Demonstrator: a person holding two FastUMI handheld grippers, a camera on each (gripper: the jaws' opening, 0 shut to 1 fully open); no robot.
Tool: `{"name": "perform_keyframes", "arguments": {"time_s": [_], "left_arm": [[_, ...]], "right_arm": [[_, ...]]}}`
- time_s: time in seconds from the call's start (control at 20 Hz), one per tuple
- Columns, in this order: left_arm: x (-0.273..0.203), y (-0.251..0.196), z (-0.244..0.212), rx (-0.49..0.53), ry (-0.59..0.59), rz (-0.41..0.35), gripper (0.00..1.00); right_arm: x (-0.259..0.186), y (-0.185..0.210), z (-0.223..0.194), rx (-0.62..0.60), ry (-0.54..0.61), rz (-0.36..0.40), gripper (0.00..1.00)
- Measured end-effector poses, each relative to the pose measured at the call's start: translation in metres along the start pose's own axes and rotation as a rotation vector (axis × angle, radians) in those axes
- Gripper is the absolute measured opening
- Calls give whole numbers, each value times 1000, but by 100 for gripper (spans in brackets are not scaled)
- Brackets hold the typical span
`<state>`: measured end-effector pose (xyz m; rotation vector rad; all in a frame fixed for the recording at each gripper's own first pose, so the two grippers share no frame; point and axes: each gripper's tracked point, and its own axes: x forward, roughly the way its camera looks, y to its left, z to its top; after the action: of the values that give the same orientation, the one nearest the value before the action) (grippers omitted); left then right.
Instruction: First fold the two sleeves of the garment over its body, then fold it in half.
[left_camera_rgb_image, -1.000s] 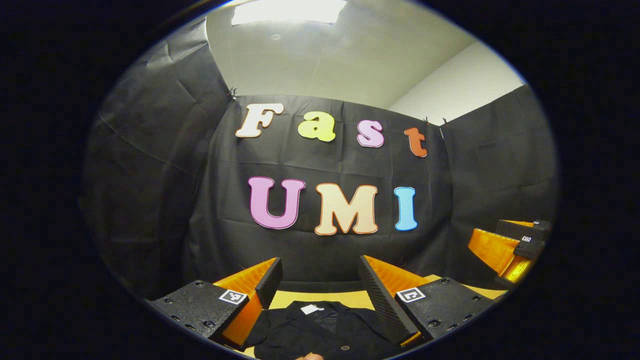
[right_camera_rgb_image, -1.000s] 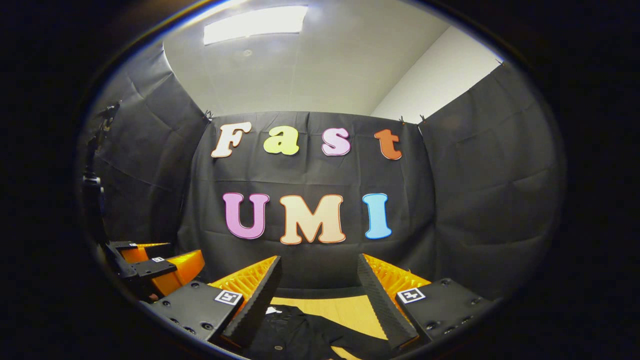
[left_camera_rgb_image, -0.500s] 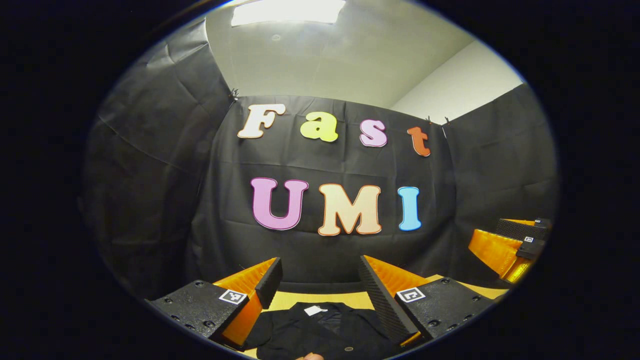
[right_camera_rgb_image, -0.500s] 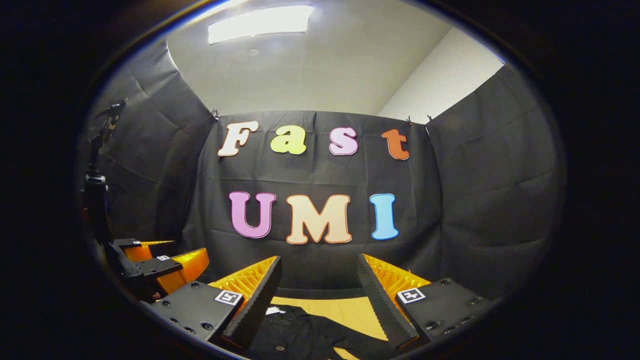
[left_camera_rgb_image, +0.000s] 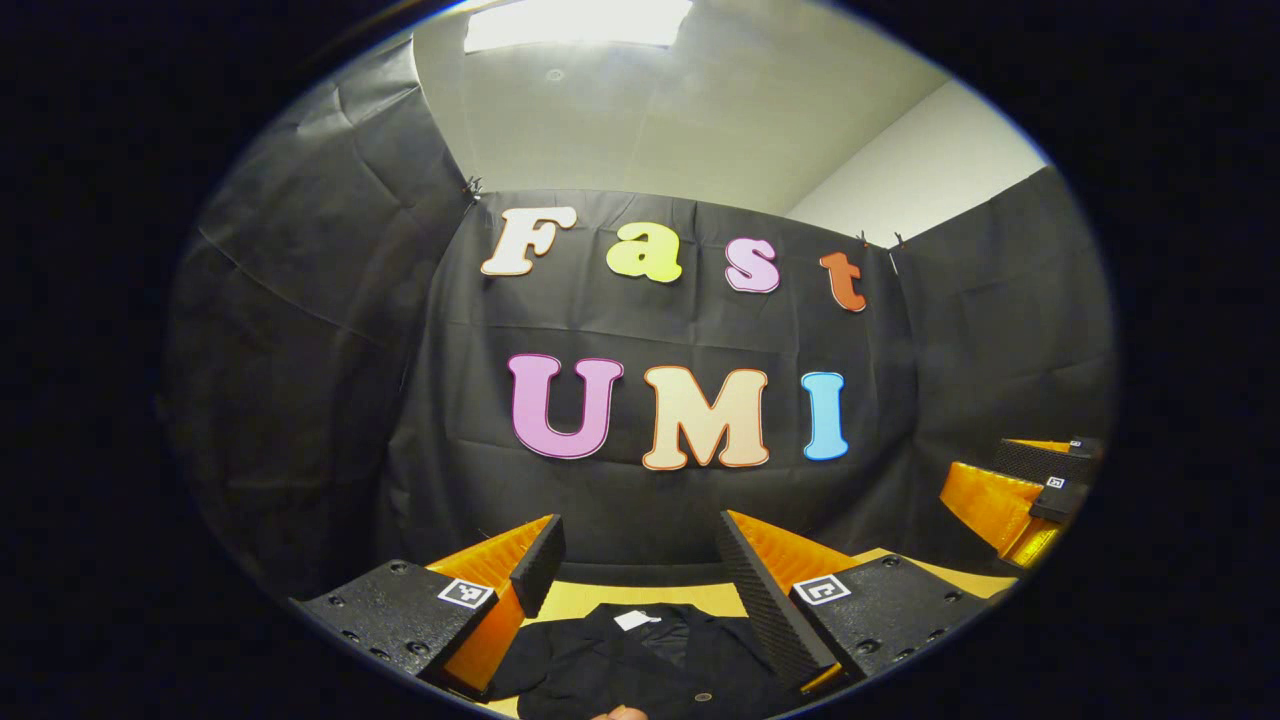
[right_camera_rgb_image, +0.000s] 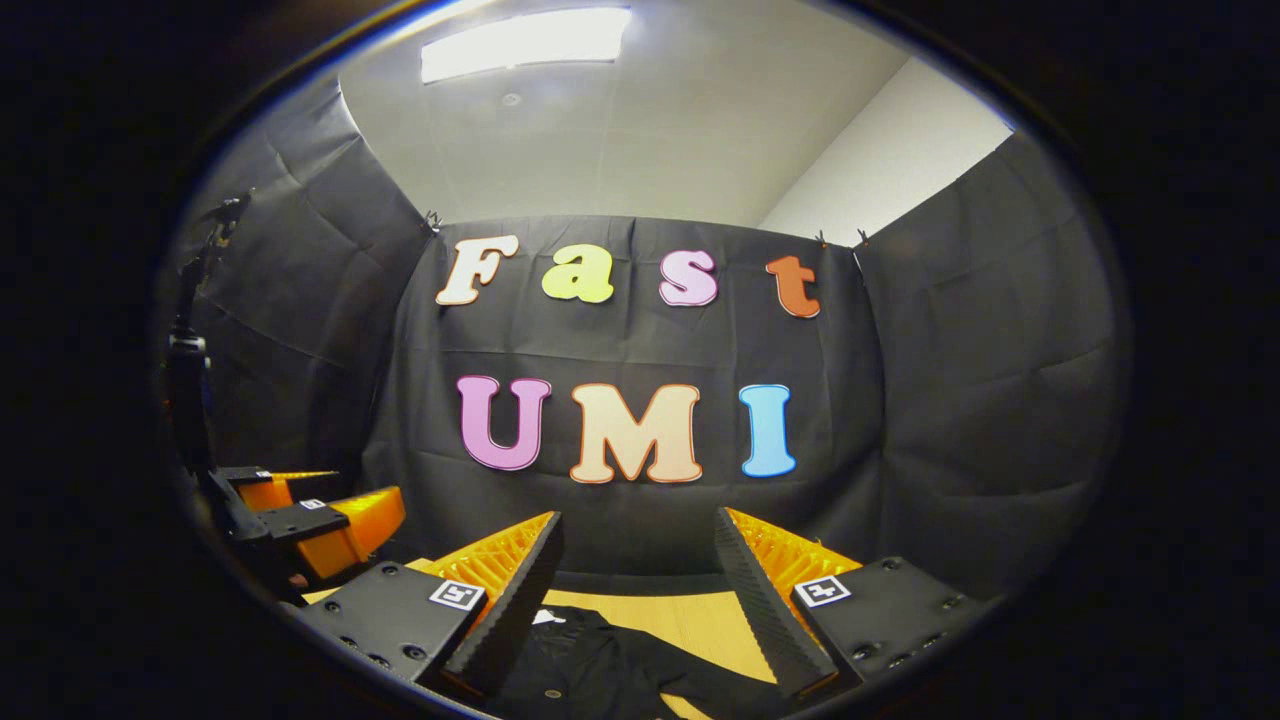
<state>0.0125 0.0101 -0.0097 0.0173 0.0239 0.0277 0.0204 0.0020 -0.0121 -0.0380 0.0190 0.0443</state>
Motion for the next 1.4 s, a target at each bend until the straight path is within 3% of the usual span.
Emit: {"name": "perform_keyframes", "arguments": {"time_s": [0.3, 0.8, 1.05, 1.4], "left_arm": [[-4, -3, 0, 13, -1, 25, 95], [-8, -34, -5, 60, -2, 64, 93], [-10, -50, -9, 87, 2, 87, 93], [-11, -74, -19, 103, 26, 112, 95]], "right_arm": [[8, -57, -17, -29, 36, -80, 96], [27, -182, -99, -55, 220, -202, 96], [21, -228, -164, -83, 355, -214, 97], [1, -256, -261, -126, 575, -152, 98]]}}
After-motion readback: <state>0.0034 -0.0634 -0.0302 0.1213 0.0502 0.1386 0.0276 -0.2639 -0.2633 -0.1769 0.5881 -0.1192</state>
